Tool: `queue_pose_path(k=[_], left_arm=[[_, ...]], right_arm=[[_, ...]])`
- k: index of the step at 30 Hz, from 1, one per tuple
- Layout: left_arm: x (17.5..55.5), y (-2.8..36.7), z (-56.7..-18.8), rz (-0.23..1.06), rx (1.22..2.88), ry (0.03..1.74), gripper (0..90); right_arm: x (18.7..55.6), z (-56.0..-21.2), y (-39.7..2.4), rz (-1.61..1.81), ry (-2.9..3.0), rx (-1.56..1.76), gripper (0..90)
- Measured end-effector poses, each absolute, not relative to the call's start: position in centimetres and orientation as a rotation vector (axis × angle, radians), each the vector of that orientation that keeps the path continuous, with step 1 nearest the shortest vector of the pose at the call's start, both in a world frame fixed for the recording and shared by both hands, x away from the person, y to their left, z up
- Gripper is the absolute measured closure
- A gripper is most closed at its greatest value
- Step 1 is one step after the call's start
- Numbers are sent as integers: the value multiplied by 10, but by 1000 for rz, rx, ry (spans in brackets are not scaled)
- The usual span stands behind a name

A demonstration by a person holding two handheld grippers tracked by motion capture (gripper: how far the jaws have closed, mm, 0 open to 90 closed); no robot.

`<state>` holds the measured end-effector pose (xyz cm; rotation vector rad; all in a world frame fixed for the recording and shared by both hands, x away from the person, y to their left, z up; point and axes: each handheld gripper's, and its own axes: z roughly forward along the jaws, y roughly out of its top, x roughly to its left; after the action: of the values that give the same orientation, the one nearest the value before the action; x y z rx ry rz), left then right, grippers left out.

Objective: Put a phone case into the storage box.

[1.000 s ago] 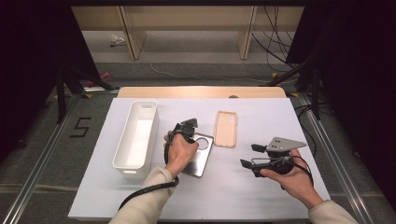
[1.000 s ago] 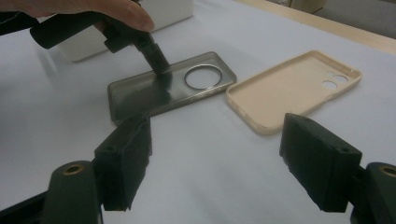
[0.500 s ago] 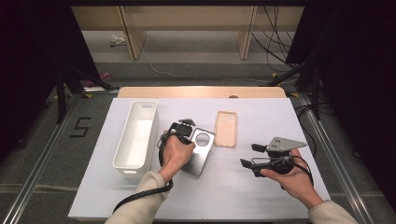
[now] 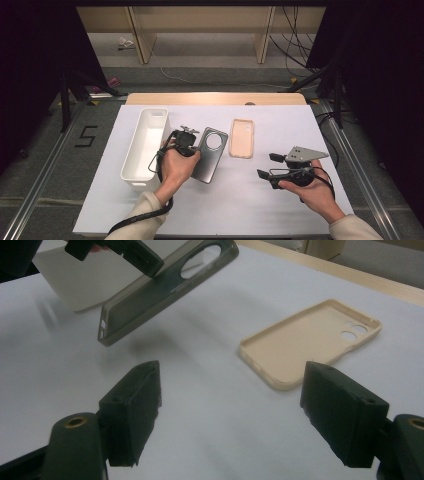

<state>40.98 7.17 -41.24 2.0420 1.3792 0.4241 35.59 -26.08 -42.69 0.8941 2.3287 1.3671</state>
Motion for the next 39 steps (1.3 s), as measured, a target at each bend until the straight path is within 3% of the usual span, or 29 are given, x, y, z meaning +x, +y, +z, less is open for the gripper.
queue_pose_path(k=[15,39], left_arm=[[395,103,-389,537,1804,1308,885],[394,139,-362,643,1670,1319,886]], right_arm=[[357,-428,-262,1371,2311,907,218],[358,-427,-264,1389,2281,912,185]])
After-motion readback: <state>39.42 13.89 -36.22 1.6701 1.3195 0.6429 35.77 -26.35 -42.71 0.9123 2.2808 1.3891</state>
